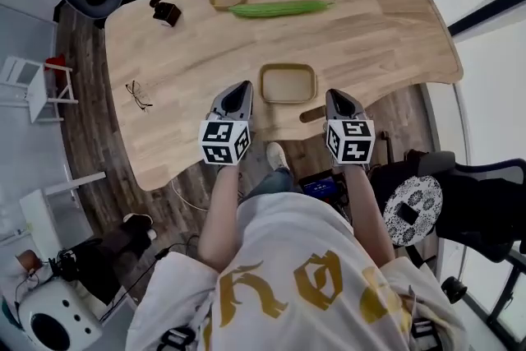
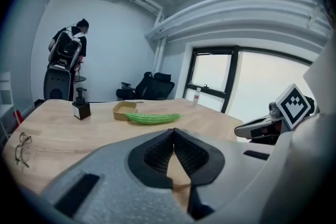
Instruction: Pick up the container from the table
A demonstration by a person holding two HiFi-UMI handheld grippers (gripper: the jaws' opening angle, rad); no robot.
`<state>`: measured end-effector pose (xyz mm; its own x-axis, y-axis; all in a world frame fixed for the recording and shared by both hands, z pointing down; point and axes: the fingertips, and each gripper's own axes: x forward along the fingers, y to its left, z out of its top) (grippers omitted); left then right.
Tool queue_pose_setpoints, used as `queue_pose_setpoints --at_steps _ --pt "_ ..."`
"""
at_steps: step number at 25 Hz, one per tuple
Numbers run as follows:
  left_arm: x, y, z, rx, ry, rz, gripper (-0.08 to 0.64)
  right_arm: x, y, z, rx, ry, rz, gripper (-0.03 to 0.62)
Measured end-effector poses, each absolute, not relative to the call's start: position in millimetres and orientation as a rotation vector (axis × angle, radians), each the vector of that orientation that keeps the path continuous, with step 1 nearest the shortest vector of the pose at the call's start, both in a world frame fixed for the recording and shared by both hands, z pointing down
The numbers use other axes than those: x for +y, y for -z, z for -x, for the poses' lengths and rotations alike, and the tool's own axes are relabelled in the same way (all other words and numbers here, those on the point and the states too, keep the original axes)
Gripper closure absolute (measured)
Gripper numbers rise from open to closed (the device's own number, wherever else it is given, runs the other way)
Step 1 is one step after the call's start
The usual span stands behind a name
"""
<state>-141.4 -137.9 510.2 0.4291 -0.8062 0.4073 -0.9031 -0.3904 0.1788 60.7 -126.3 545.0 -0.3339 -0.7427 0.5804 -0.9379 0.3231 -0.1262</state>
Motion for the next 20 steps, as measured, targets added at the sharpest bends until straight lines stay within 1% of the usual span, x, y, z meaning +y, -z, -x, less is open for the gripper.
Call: queue_pose_setpoints --at_steps 10,17,19,20 --pt "-182.8 -534.2 139.0 -1.425 -0.402 -2.262 0.549 -164.2 -559.6 -56.6 -2.142 -0.726 -1.449 0.578" --pt "-180.8 -582.3 142.9 -1.348 -0.484 -2.141 0.548 -173.1 -587.2 -48.9 -2.103 -0.812 -1.363 0.577" --pt "-177.5 -594.1 139.3 -1.298 -0.489 -2.116 0.524 -170.2 -599.6 -49.7 -2.081 -0.856 -1.36 0.577" --pt "-175.9 -600.3 137.6 -1.274 -0.488 -2.098 0.481 -168.7 -605.5 -49.5 -2.071 -0.883 -1.359 0.577"
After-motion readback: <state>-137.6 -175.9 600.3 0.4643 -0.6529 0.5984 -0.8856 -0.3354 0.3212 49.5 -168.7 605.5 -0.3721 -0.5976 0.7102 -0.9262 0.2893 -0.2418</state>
